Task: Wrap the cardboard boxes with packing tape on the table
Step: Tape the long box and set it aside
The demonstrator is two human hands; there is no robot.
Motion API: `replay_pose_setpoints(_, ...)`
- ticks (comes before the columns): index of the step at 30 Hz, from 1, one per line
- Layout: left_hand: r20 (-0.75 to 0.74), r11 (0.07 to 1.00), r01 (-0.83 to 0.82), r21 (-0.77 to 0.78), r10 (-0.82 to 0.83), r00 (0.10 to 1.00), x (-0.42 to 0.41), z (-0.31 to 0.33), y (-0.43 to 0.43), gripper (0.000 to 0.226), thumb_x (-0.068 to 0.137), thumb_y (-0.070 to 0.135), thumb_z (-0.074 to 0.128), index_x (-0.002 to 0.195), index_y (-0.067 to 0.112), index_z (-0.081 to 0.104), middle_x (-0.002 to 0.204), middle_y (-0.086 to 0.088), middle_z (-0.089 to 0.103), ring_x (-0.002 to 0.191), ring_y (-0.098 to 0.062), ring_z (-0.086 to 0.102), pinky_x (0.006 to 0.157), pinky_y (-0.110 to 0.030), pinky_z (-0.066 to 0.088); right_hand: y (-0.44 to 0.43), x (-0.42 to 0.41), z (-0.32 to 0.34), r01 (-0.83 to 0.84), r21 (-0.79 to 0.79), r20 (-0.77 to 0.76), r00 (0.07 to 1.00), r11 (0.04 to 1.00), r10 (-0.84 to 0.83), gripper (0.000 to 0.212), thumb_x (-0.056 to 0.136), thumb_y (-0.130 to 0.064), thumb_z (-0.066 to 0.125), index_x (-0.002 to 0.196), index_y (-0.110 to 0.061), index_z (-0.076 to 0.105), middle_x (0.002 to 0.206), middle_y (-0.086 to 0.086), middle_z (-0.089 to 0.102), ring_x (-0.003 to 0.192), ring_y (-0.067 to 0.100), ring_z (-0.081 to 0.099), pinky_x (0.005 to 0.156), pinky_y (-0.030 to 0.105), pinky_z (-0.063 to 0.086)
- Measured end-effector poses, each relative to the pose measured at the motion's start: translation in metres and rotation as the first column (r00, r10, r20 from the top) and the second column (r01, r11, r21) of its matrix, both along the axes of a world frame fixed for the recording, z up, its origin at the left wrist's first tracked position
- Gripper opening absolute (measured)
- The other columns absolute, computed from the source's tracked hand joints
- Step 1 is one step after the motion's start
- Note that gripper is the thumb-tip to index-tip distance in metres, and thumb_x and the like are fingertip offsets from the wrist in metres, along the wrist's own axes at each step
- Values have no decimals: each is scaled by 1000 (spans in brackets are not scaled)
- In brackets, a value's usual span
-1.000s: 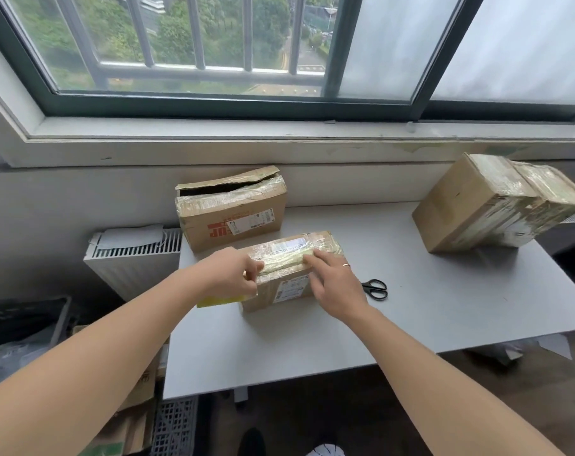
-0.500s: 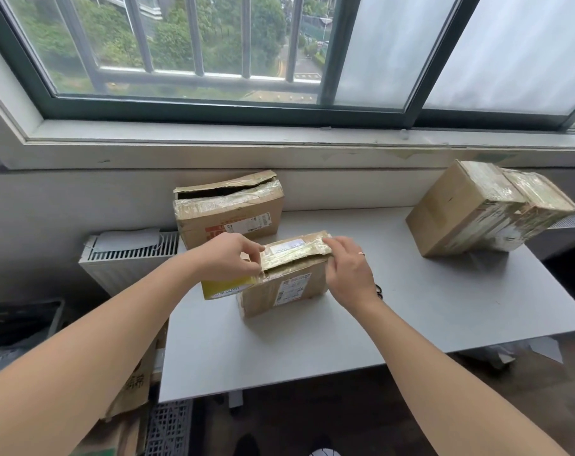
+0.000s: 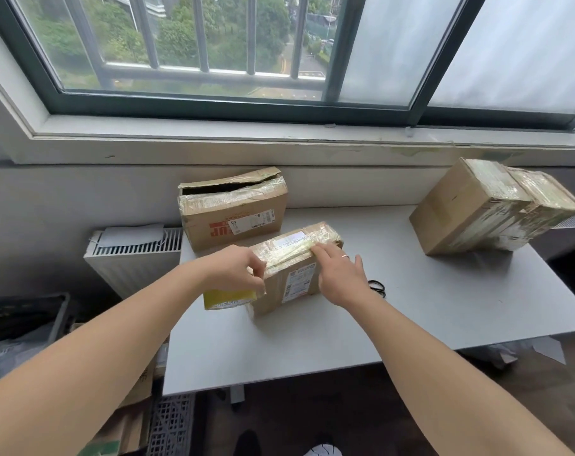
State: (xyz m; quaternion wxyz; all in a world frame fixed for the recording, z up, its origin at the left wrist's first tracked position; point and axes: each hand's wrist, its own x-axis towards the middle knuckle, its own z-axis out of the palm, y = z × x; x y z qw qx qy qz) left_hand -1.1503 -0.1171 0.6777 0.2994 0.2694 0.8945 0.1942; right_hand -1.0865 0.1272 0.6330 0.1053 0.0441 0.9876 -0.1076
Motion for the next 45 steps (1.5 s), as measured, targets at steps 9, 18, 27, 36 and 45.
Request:
replay_pose_setpoints(9,84,949,-259,178,247,965,0,4,-47,11,94,39,69,87,37,76,117,14,72,102,-12,66,92,-39,59,5,-27,16,143,-225,-103,980,964,-170,37,101,-15,43,134,-16,62,144,1,53,129,24,51,106,37,42)
replay_pose_setpoints(18,152,914,-333,232,304,940,17,2,-50,14,96,39,69,89,30,78,96,6,72,94,-17,67,79,-31,55,-32,-24,42,18,-443,-148,985,896,-93,32,103,-37,54,98,-12,73,89,1,71,89,19,64,77,26,47)
replay_pose_setpoints(27,125,910,-273,311,245,961,16,33,-28,16,101,34,60,108,26,72,109,6,63,103,-13,61,88,-33,52,-75,-20,80,-153,-530,-5,984,834,177,35,96,-51,64,85,-19,73,75,-7,74,71,10,67,60,27,50)
replay_pose_setpoints(36,173,918,-222,328,173,970,10,50,-27,26,76,44,62,101,44,70,96,-8,61,89,-16,56,83,-38,50,-69,-27,97,-161,-381,9,984,911,178,39,96,-58,59,82,-23,71,80,-5,75,74,9,70,66,31,57)
replay_pose_setpoints(45,72,920,-142,364,125,990,-5,59,1,17,91,28,70,105,38,67,84,0,66,74,-11,54,71,-28,46,-53,-26,106,-107,-303,-140,988,947,67,42,93,-60,62,77,-21,67,72,-2,70,74,16,67,74,41,58)
